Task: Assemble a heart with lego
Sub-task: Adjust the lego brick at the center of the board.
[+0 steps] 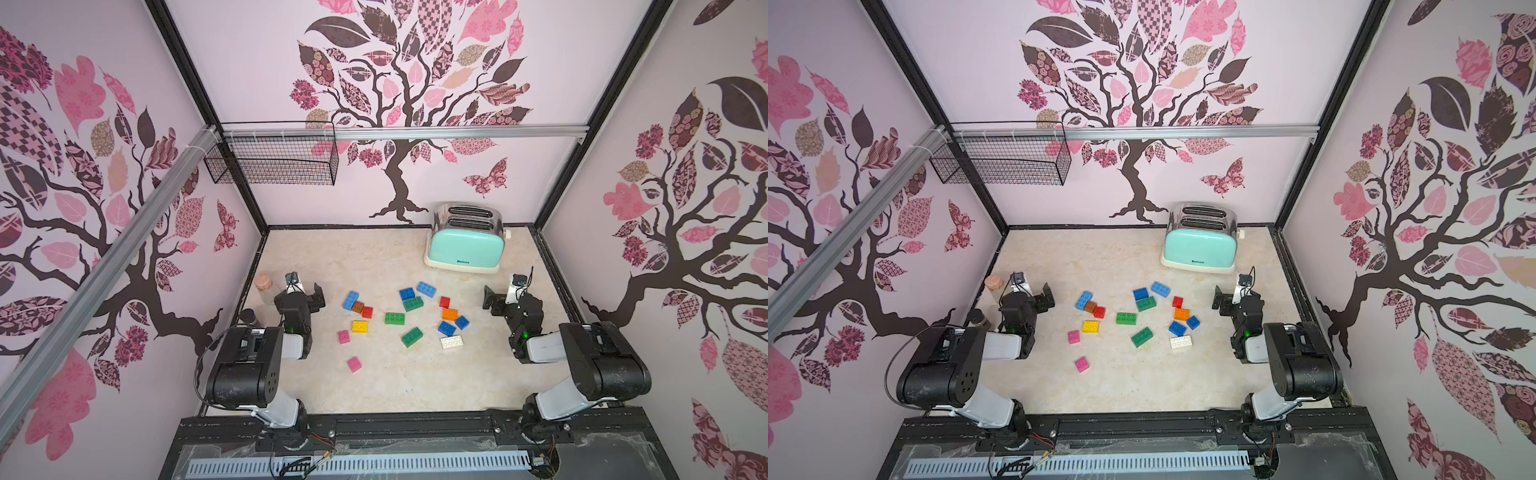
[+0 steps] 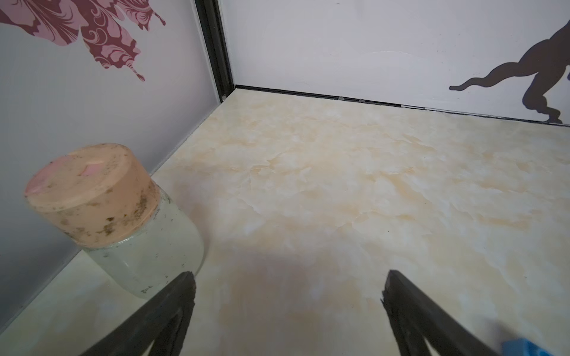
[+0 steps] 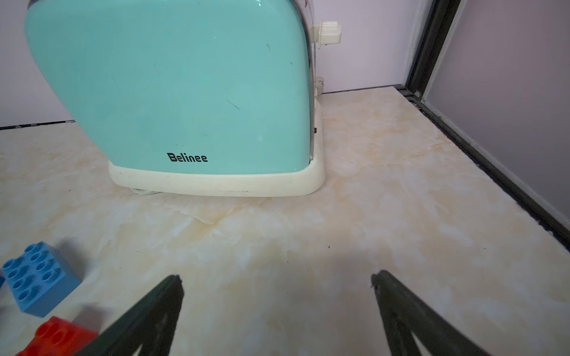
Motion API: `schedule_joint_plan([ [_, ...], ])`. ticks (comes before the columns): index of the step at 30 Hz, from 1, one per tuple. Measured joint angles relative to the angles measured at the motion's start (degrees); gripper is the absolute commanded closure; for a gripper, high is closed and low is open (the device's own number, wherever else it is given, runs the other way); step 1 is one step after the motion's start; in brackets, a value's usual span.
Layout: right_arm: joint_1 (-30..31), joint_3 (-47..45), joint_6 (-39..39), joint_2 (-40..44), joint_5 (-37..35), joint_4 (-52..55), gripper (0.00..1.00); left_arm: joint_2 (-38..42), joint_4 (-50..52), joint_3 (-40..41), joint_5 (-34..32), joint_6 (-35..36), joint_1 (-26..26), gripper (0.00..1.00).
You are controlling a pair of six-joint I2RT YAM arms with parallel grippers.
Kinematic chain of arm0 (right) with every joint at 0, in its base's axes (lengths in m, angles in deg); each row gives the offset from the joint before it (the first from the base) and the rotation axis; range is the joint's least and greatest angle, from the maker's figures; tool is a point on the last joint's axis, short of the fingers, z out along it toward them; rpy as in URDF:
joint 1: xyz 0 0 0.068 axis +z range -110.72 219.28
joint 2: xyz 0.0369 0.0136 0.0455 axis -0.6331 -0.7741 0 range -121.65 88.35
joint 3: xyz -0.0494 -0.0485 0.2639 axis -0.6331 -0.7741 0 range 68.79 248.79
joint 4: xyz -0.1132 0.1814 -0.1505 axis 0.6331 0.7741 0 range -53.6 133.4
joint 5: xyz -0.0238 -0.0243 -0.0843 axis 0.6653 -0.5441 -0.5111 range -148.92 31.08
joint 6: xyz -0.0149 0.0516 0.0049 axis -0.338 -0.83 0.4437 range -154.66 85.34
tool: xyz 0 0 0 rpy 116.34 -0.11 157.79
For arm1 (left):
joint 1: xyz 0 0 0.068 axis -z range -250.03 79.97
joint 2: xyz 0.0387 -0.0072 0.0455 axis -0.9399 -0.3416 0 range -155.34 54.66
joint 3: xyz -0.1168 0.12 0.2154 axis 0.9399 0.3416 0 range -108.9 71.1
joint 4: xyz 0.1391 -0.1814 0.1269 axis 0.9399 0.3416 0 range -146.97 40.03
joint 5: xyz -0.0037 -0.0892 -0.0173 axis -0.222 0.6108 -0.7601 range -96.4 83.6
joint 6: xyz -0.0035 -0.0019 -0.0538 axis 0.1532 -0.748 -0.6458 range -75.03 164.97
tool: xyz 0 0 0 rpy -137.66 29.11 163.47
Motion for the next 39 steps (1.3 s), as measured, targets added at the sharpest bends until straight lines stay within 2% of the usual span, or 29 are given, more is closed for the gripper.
schedule_joint_plan([
  [33,0.00,0.00,0.00,0.00,-0.04,-0.07,0.00,0.04,0.00,0.00,0.44,-0.02,-0.09,0.02],
  [35,0.00,0.15,0.04,1.07,0.04,1.49,0.00,1.57,4.42,-1.05,1.05,-0.20,-0.61,0.02],
  [39,0.00,6.21,-0.02,7.78,2.01,13.70,0.00,7.98,19.10,-9.05,2.75,-1.16,-2.69,0.02],
])
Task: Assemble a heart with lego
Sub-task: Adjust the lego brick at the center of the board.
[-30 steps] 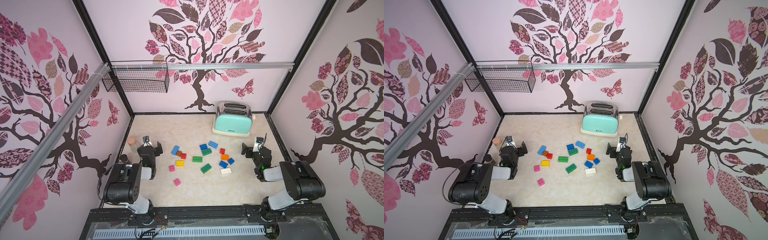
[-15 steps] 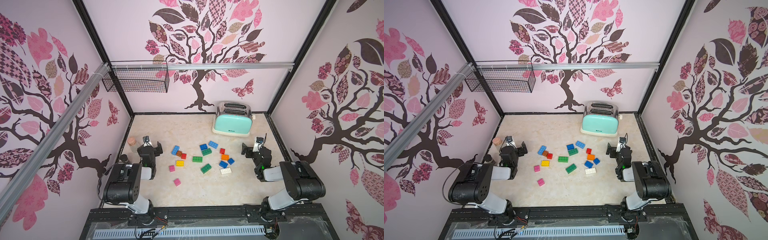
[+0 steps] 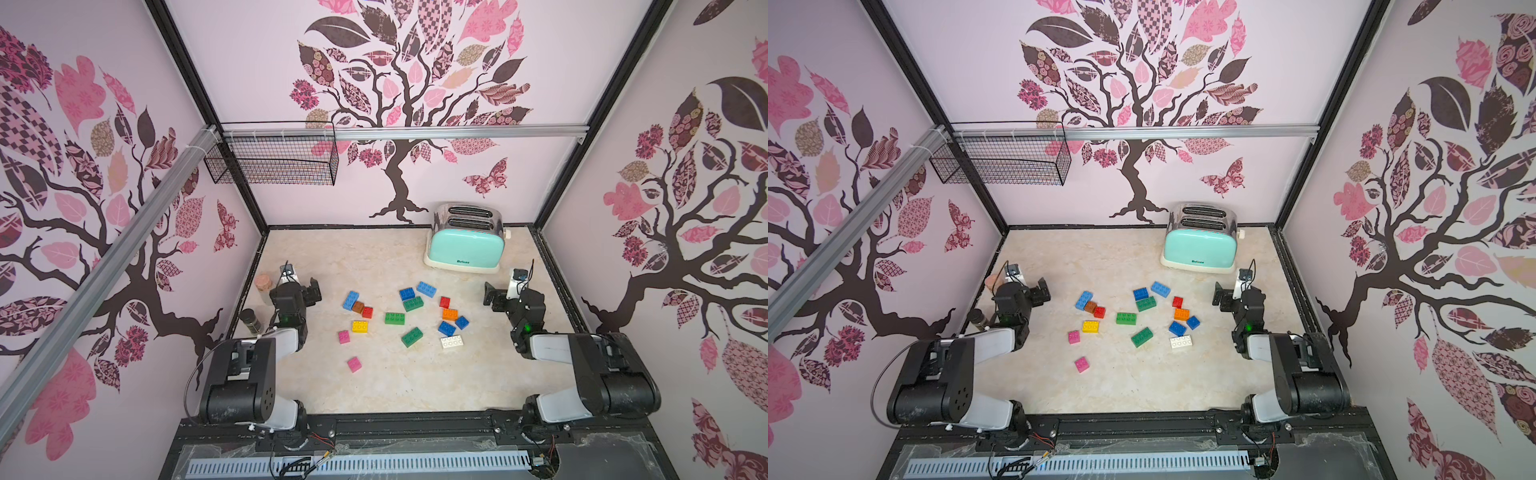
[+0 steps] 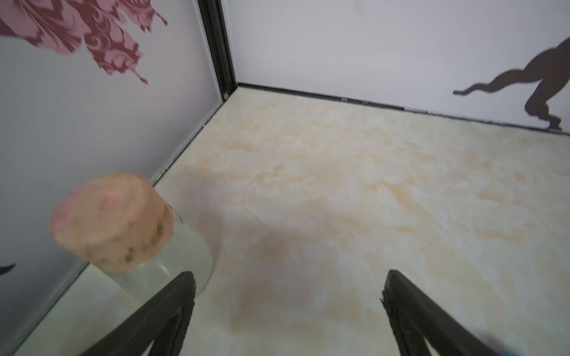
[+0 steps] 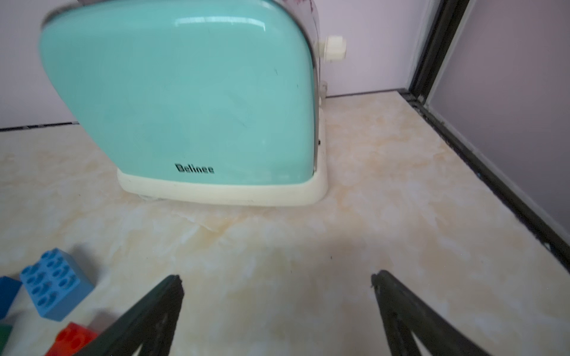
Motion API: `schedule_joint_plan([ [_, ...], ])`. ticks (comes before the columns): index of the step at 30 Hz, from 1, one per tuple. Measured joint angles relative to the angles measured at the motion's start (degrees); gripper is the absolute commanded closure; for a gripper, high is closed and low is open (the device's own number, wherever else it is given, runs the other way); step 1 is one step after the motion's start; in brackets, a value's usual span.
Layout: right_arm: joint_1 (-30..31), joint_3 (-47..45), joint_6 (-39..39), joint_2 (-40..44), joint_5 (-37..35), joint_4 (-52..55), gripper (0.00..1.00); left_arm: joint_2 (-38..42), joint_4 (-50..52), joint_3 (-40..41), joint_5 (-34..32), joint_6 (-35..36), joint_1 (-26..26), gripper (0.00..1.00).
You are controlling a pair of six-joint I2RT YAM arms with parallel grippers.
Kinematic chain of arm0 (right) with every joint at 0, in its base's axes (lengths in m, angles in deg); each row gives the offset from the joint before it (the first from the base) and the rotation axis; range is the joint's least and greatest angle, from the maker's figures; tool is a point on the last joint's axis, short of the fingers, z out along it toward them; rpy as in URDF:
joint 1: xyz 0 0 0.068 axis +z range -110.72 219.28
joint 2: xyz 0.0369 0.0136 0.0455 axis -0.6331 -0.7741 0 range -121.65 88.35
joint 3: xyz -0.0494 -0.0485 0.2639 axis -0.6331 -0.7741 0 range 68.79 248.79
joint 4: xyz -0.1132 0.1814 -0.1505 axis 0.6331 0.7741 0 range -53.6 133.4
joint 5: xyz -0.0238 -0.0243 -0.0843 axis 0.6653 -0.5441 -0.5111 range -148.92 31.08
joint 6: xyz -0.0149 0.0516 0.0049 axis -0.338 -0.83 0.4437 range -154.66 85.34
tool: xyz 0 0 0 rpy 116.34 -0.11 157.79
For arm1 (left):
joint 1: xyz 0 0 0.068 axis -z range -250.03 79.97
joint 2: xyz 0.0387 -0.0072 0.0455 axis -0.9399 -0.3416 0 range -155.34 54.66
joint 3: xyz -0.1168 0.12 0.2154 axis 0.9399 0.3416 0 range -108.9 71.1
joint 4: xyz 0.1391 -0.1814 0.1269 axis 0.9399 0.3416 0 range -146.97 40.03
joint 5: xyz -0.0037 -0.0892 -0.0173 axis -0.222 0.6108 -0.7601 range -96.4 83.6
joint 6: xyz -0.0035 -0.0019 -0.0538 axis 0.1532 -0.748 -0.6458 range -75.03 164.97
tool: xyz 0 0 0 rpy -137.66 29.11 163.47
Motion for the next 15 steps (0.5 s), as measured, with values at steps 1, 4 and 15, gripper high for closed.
schedule_joint_plan([
  [1,0.00,1.99,-0.35,1.49,0.94,1.92,0.00,1.62,3.37,-2.51,0.20,-0.79,-0.26,0.03],
  [4,0.04,7.41,-2.99,5.11,5.16,8.13,0.00,5.57,13.29,-8.48,0.66,-4.92,-0.07,0.05],
  [15,8.70,17.84,-12.96,6.08,17.03,31.82,0.00,11.98,51.25,-15.65,0.63,-16.57,17.44,0.09],
])
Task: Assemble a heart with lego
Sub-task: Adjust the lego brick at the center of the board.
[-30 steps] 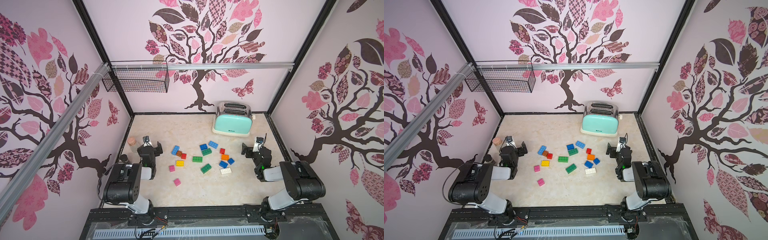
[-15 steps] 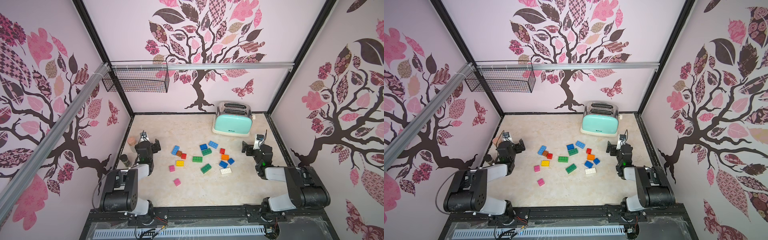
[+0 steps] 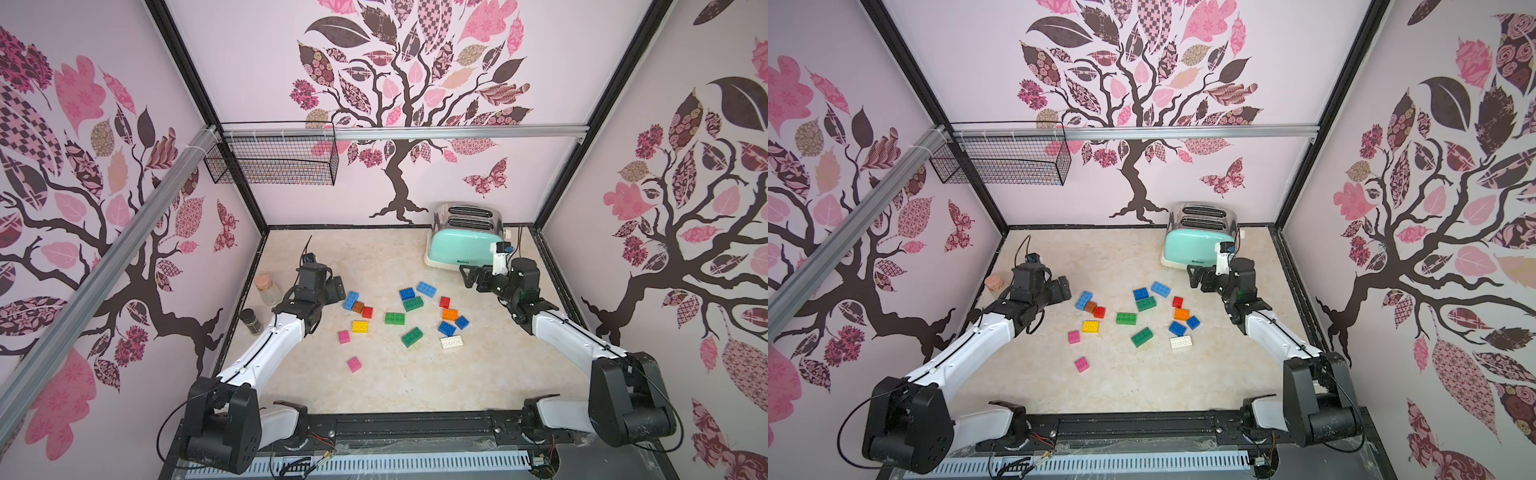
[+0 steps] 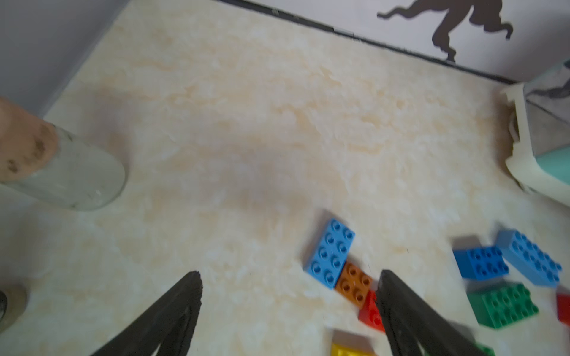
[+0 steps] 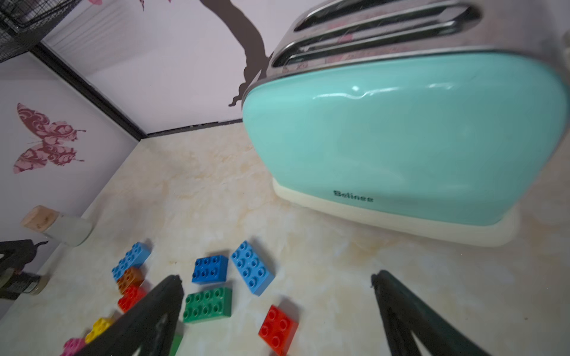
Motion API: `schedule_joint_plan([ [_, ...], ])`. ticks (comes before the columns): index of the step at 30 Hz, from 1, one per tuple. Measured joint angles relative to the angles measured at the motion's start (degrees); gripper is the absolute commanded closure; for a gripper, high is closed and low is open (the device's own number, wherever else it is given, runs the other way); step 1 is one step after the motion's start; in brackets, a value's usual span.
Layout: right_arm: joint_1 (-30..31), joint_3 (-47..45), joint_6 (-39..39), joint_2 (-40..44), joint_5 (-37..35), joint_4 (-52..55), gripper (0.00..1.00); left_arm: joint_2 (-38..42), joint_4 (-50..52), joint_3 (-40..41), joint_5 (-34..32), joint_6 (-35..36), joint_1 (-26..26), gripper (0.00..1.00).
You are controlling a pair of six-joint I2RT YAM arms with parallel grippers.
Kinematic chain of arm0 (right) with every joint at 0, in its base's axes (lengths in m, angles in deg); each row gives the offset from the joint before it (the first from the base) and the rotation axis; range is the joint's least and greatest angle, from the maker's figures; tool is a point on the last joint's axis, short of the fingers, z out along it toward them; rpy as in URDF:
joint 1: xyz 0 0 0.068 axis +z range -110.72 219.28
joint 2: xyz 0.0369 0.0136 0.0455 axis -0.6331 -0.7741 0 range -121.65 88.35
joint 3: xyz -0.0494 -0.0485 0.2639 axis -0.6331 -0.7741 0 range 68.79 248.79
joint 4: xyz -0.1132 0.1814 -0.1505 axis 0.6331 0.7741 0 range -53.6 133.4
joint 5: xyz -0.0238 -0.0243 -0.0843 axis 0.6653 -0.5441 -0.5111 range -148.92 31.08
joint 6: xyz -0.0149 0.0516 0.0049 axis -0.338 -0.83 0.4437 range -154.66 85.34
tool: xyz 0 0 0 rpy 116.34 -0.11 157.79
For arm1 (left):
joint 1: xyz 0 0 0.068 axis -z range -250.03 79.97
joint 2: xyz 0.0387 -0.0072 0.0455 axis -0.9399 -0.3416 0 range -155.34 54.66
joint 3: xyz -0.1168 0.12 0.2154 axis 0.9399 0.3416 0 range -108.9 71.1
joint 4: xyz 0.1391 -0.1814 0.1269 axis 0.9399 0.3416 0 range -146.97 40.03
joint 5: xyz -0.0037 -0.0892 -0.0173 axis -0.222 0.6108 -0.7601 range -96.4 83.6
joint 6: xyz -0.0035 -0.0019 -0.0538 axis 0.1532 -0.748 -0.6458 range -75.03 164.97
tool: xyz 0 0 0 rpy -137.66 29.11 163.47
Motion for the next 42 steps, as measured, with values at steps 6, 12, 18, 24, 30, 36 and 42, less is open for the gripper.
schedule_joint_plan([
  [6,11.21,0.55,-1.22,2.19,-0.42,10.08,0.00,12.24,9.40,6.32,2.21,-5.73,8.39,0.10],
  [12,14.53,0.76,-3.39,4.20,1.05,13.97,0.00,13.20,14.51,11.32,2.54,-11.72,14.32,0.12],
  [18,15.76,-0.52,-4.96,5.90,1.22,15.21,0.00,12.39,16.24,14.08,2.56,-16.33,19.37,0.16],
  [24,16.02,-2.91,-5.90,5.95,1.57,15.32,0.00,7.82,16.20,14.08,2.54,-19.47,26.29,0.17],
  [30,16.09,-3.63,-6.14,5.88,1.57,15.34,0.00,3.61,16.35,14.05,2.60,-18.95,28.33,0.22],
  [36,16.24,-3.91,-6.27,5.22,1.60,14.51,0.00,0.79,15.96,14.03,3.02,-16.35,28.79,0.31],
  [42,16.33,-3.93,-6.29,4.22,1.60,14.40,0.00,-2.34,15.04,13.99,4.11,-14.43,28.94,0.36],
])
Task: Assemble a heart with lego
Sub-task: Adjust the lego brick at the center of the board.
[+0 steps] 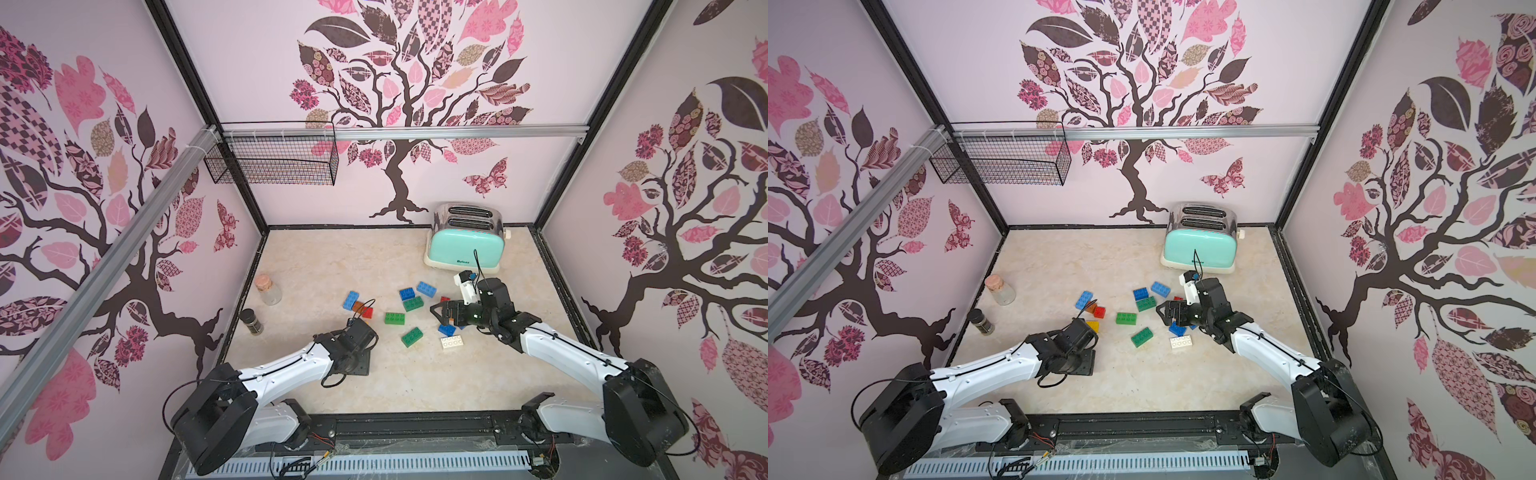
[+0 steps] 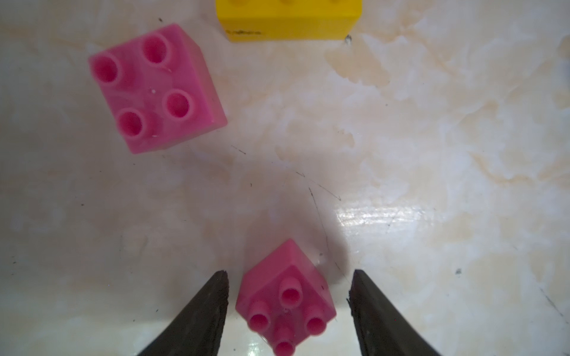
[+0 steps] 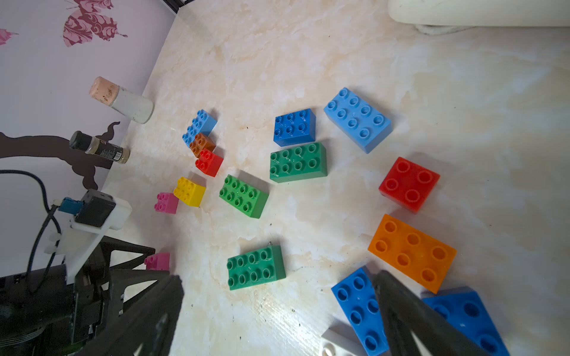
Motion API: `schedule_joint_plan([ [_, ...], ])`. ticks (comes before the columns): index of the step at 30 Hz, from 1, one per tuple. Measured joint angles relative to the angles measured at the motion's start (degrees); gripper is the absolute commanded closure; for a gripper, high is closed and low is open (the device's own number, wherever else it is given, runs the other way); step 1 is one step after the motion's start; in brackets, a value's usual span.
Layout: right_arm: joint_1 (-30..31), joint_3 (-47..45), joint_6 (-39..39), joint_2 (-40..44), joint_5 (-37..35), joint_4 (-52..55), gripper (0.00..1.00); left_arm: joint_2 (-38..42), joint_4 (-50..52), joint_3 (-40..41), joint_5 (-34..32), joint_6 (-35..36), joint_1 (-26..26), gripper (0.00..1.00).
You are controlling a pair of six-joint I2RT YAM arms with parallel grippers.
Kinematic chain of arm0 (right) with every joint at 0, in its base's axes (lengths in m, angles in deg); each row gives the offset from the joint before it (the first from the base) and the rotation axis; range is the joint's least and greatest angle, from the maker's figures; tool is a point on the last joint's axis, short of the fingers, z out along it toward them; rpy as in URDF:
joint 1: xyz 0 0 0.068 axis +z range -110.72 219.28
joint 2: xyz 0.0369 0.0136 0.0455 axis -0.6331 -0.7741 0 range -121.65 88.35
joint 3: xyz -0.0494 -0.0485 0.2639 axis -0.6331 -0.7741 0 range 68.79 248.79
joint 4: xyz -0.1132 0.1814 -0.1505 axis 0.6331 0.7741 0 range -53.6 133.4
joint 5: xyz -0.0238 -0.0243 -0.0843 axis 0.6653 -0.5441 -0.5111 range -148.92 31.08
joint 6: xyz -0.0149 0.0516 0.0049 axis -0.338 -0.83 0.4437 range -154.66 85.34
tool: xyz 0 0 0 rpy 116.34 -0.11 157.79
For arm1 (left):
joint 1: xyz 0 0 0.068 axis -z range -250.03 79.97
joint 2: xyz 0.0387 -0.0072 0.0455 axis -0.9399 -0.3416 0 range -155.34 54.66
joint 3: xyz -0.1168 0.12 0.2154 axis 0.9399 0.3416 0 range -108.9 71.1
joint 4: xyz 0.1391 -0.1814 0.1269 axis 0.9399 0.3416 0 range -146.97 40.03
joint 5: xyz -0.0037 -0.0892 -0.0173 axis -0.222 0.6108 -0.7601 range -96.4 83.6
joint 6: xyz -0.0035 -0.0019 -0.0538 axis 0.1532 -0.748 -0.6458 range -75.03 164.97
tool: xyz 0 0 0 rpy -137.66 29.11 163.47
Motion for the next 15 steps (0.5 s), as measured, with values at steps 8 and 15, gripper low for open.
schedule_joint_plan([
  [8,0.02,-0.39,0.00,-0.04,-0.02,-0.68,0.00,-0.63,-0.55,-0.39,1.88,0.24,1.38,0.39],
  [15,0.04,-0.39,0.02,-0.04,-0.04,-0.83,0.00,-1.53,-1.07,-0.72,2.19,-2.56,4.87,0.42],
])
